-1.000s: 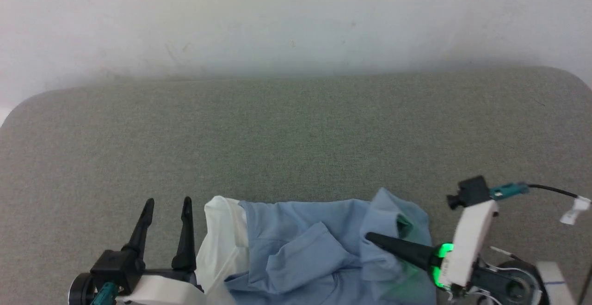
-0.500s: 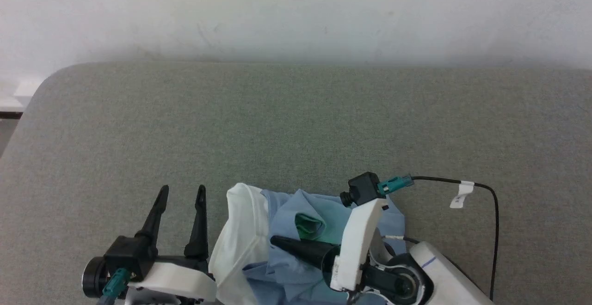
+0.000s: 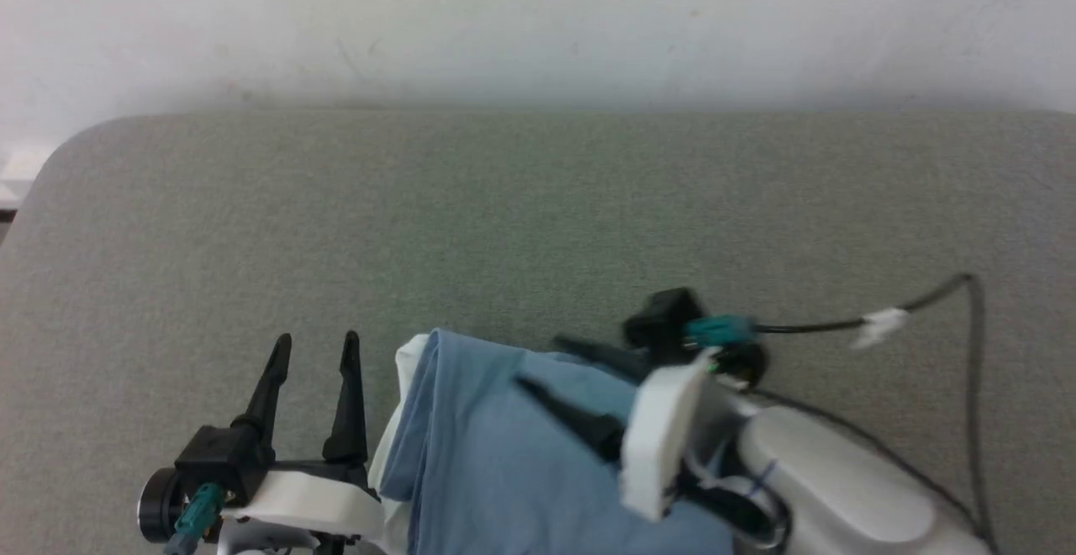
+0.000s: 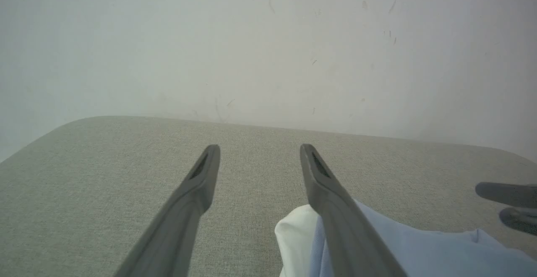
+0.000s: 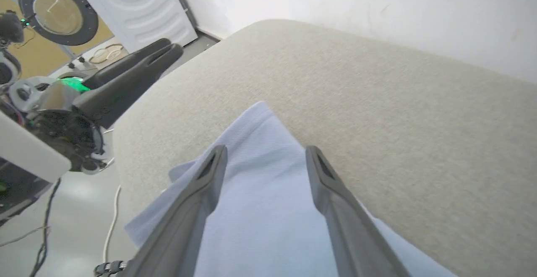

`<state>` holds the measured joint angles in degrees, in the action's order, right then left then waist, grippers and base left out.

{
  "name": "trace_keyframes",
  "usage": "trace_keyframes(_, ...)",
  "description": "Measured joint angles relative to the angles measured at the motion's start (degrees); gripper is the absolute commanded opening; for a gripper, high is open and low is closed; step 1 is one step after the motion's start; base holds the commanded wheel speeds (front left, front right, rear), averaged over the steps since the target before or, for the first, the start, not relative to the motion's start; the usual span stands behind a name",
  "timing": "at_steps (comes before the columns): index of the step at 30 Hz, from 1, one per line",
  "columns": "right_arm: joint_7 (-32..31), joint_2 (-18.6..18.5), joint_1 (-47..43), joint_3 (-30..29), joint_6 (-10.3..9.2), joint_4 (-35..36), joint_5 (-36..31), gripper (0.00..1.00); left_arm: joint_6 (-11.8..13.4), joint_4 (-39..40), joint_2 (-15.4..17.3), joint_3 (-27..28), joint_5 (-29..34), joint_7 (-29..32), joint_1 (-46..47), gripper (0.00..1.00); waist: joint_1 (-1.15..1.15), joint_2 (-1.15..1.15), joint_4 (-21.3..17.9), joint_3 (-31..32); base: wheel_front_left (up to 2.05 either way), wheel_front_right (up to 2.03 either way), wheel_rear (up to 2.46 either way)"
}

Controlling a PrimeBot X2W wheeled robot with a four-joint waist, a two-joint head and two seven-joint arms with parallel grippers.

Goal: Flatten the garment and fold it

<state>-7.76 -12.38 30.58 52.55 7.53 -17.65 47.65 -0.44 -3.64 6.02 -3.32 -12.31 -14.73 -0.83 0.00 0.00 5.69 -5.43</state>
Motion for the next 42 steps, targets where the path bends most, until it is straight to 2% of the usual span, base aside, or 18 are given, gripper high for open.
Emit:
trace_keyframes(3,6.32,-3.56,-1.47,-4.55,0.0,0.09,-6.48,1.0,0.59,-0.01,-0.14,0.77,0.59,0.0,-0.32,1.0,0.0,0.0,-1.16,0.8,0.0,0.0,0.0)
trace_keyframes(7,12.37,-5.6,-8.09,-16.47,0.0,1.02,-14.02,1.0,1.04,0.08,-0.19,1.63,0.91,0.0,-1.26,1.0,0.0,0.0,-3.04,1.72,0.0,0.0,0.0)
trace_keyframes(12,15.55,-5.04,-18.75,-32.72,0.0,6.38,-21.37,1.0,1.1,0.23,-0.33,2.48,0.9,0.0,-1.93,1.0,-0.01,0.0,-5.4,2.76,0.0,0.0,0.0)
trace_keyframes(16,14.72,-2.34,-25.58,-42.09,0.0,13.12,-24.76,1.0,1.12,0.29,-0.36,3.48,0.85,0.0,-2.92,1.0,-0.01,0.0,-7.16,3.33,0.0,0.0,0.0)
trace_keyframes(20,9.8,0.13,-30.33,-49.63,0.0,16.93,-24.77,1.0,1.09,0.26,-0.44,4.19,0.68,0.0,-3.11,1.0,-0.01,0.0,-8.36,3.67,0.0,0.0,0.0)
trace_keyframes(23,3.97,0.79,-31.38,-54.5,0.0,16.92,-19.82,1.0,1.0,0.27,-0.58,4.79,0.08,0.0,-3.42,1.0,-0.01,0.0,-8.6,3.47,0.0,0.0,0.0)
trace_keyframes(28,-16.16,0.58,-31.27,-60.14,0.0,10.12,-5.89,1.0,0.47,0.23,-0.96,5.64,-0.81,0.0,-3.47,1.0,-0.01,0.0,-7.66,3.39,0.0,0.0,0.0)
trace_keyframes(30,-24.72,0.32,-31.25,-61.43,-0.01,6.61,-3.08,1.0,0.22,0.08,-1.04,5.73,-0.81,0.01,-3.5,1.0,-0.01,0.0,-6.99,3.5,0.0,0.0,0.0)
trace_keyframes(32,-31.2,2.24,-30.71,-63.05,-0.01,4.31,2.09,1.0,-0.1,-0.03,-1.22,5.79,-0.81,0.01,-3.54,1.0,-0.01,0.0,-6.19,3.65,0.0,0.0,0.0)
trace_keyframes(37,-39.4,6.95,-27.47,-62.07,-0.01,-0.69,7.3,1.0,-0.59,-0.44,-1.55,5.77,-0.8,0.0,-3.54,1.0,-0.01,0.0,-3.97,3.8,0.0,0.0,0.0)
trace_keyframes(42,-41.5,9.22,-23.76,-57.92,-0.01,-6.49,12.46,1.0,-1.08,-0.96,-2.0,5.24,-0.77,0.0,-3.37,1.0,0.0,0.0,-1.75,3.64,0.0,0.0,0.0)
